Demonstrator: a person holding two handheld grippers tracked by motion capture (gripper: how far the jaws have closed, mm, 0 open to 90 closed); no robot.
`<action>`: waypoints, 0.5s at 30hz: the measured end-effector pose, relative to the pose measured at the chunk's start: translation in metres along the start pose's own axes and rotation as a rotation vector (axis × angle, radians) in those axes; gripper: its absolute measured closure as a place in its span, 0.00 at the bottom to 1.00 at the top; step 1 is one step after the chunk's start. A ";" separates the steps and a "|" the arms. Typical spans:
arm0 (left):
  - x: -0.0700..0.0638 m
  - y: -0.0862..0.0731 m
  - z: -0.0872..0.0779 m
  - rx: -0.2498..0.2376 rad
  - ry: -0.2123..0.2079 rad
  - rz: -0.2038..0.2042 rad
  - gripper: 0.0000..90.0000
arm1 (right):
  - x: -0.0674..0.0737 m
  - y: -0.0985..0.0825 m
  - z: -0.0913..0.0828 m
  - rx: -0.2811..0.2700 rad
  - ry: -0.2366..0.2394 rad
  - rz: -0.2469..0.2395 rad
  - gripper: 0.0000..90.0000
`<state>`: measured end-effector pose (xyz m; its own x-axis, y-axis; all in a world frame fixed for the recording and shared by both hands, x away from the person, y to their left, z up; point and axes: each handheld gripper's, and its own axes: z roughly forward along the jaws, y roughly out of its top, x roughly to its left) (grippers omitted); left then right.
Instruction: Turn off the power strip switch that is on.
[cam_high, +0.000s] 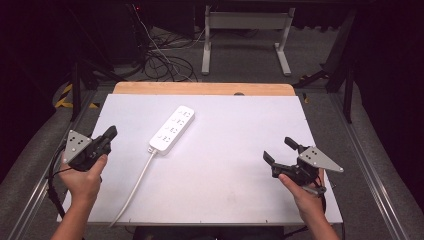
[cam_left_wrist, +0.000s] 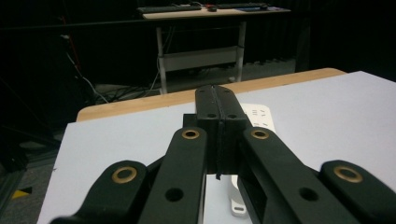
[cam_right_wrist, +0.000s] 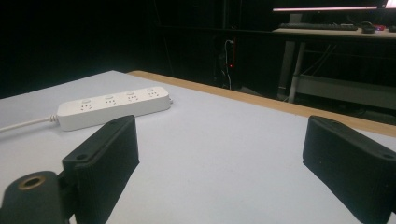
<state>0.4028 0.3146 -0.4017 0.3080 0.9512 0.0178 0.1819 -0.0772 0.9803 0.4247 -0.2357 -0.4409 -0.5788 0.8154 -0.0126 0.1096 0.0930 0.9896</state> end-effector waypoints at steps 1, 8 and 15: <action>0.000 -0.001 0.001 0.005 0.002 0.005 1.00 | 0.000 0.000 0.001 0.003 0.000 -0.001 0.12; -0.001 -0.005 0.009 -0.033 0.048 0.000 0.69 | 0.001 0.000 0.002 0.007 0.002 -0.003 0.12; -0.015 -0.005 0.019 -0.034 0.121 0.090 0.13 | 0.000 0.000 -0.001 0.005 -0.004 0.001 0.12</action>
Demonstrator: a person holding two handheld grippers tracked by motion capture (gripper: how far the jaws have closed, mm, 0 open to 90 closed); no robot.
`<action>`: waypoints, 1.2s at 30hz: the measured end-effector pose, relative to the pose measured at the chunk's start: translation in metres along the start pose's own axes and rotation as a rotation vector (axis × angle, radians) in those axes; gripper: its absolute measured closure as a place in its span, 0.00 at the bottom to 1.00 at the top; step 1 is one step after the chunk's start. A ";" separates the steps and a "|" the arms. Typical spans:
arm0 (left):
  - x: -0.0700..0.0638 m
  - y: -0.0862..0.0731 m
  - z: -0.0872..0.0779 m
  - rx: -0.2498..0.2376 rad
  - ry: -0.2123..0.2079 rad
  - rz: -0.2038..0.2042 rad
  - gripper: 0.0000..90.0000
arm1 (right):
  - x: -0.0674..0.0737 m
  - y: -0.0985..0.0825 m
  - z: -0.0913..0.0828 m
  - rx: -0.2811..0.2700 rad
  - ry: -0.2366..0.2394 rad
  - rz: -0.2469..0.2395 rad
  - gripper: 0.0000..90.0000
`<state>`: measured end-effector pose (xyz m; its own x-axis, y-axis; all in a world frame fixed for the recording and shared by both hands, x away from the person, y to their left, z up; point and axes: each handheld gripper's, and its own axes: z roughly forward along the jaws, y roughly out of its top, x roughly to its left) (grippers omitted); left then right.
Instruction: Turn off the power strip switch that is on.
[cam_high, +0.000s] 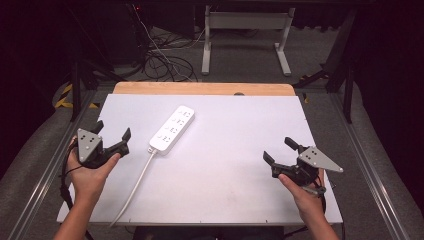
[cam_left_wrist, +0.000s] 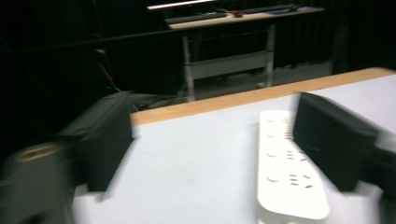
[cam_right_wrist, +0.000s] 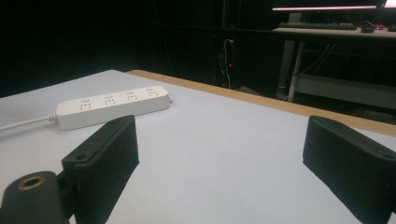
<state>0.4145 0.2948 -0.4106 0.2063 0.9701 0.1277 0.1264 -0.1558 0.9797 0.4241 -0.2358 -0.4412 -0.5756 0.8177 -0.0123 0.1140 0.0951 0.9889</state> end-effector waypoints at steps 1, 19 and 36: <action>-0.002 0.000 0.000 -0.010 0.003 0.008 0.14 | 0.000 0.000 0.000 0.000 -0.001 0.002 0.12; -0.009 -0.001 -0.002 -0.075 0.041 -0.001 0.09 | 0.000 0.000 0.000 -0.002 -0.001 0.001 0.12; -0.007 -0.004 0.000 -0.059 0.045 -0.006 0.09 | -0.001 0.001 -0.002 -0.007 -0.010 0.002 0.11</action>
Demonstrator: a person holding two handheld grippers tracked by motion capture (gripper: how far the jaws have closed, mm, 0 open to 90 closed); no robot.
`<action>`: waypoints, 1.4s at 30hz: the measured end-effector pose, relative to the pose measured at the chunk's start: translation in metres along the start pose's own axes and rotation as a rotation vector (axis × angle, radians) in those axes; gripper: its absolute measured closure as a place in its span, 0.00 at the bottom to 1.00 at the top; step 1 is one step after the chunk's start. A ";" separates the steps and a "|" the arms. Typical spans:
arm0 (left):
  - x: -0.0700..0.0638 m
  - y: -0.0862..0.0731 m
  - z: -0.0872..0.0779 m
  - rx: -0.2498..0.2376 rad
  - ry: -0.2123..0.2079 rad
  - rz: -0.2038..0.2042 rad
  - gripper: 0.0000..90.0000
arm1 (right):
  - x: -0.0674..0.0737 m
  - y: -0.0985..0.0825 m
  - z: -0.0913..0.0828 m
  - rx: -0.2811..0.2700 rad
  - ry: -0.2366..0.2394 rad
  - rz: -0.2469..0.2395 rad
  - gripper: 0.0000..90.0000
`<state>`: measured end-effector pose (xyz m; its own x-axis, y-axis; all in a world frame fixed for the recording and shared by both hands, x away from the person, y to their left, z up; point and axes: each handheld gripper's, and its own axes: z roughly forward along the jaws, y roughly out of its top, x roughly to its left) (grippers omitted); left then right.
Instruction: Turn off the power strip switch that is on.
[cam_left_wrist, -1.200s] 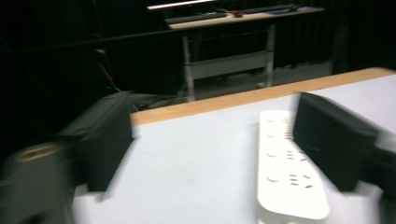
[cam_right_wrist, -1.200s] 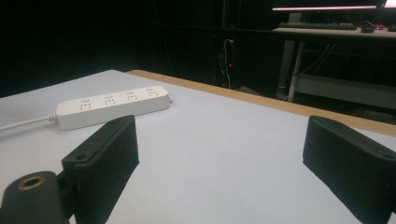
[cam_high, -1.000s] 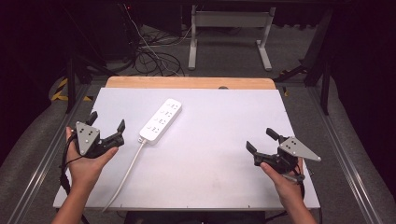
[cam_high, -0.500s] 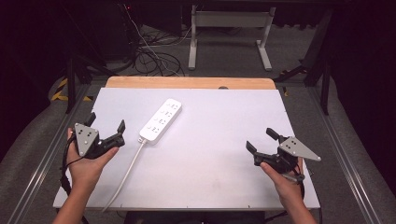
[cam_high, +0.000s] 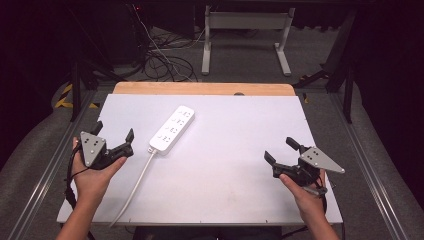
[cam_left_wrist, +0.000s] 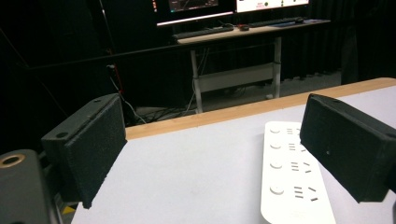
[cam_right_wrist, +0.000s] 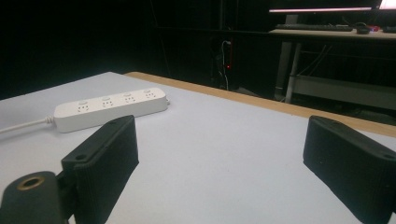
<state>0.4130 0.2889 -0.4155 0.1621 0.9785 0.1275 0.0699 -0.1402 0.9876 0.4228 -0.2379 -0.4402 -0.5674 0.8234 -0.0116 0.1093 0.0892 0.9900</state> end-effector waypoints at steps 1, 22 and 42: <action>0.000 0.000 0.000 0.000 0.000 0.000 0.09 | 0.000 0.000 0.000 0.000 0.001 -0.001 0.11; 0.005 -0.003 -0.004 0.008 0.013 -0.016 0.09 | 0.002 0.001 0.006 0.001 0.015 -0.003 0.11; 0.005 -0.005 -0.004 0.018 0.005 -0.014 0.10 | 0.002 0.000 0.006 0.008 0.017 -0.003 0.11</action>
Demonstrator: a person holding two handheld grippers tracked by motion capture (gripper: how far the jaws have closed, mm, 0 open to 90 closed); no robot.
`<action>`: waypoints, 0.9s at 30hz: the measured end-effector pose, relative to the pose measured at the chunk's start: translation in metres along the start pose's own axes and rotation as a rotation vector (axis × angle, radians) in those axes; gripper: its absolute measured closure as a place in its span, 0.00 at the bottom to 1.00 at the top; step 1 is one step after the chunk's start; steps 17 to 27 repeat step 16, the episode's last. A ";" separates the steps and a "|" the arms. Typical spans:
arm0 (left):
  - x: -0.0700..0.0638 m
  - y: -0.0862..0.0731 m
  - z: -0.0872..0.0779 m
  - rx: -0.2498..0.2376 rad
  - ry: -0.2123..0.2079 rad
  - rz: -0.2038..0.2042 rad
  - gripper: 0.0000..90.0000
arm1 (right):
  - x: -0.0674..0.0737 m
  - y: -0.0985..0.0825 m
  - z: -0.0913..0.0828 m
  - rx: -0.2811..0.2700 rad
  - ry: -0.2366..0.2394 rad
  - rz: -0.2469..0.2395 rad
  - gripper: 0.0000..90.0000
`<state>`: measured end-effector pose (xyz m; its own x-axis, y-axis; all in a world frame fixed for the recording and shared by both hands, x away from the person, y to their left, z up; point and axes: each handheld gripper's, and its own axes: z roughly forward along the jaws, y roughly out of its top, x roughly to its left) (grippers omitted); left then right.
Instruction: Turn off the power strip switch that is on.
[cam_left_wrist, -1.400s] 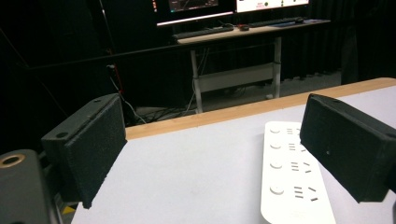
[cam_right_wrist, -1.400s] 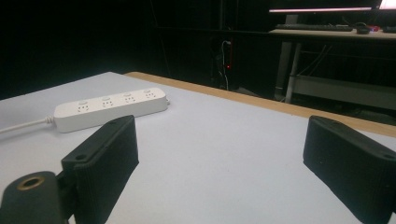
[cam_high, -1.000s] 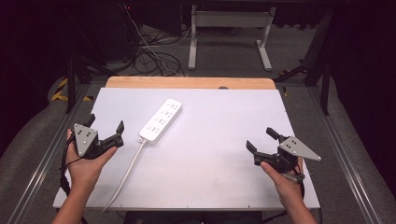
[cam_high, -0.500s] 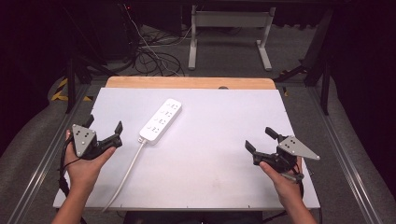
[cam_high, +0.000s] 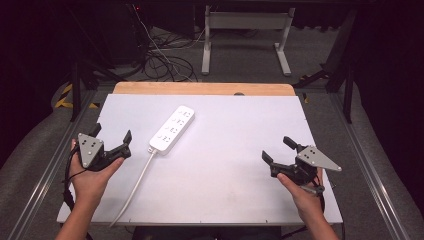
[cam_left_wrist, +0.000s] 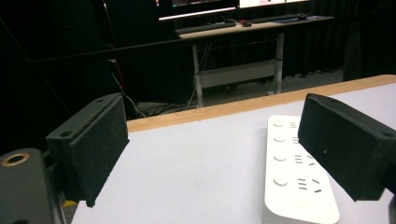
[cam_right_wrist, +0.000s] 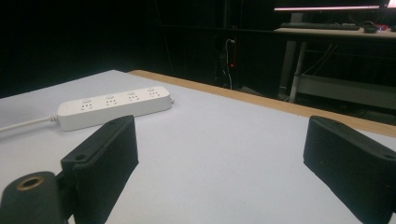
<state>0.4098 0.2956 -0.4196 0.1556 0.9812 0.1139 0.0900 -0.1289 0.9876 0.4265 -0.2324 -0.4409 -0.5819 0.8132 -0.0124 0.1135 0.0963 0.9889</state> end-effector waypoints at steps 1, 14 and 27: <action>0.001 0.000 -0.001 -0.002 0.004 -0.002 0.10 | 0.000 0.000 0.001 -0.001 0.002 -0.001 0.11; 0.011 -0.004 -0.011 0.008 0.043 -0.022 0.10 | 0.004 0.002 0.016 0.003 0.039 -0.012 0.11; 0.012 -0.004 -0.011 0.005 0.047 -0.026 0.10 | 0.004 0.002 0.017 0.002 0.040 -0.015 0.11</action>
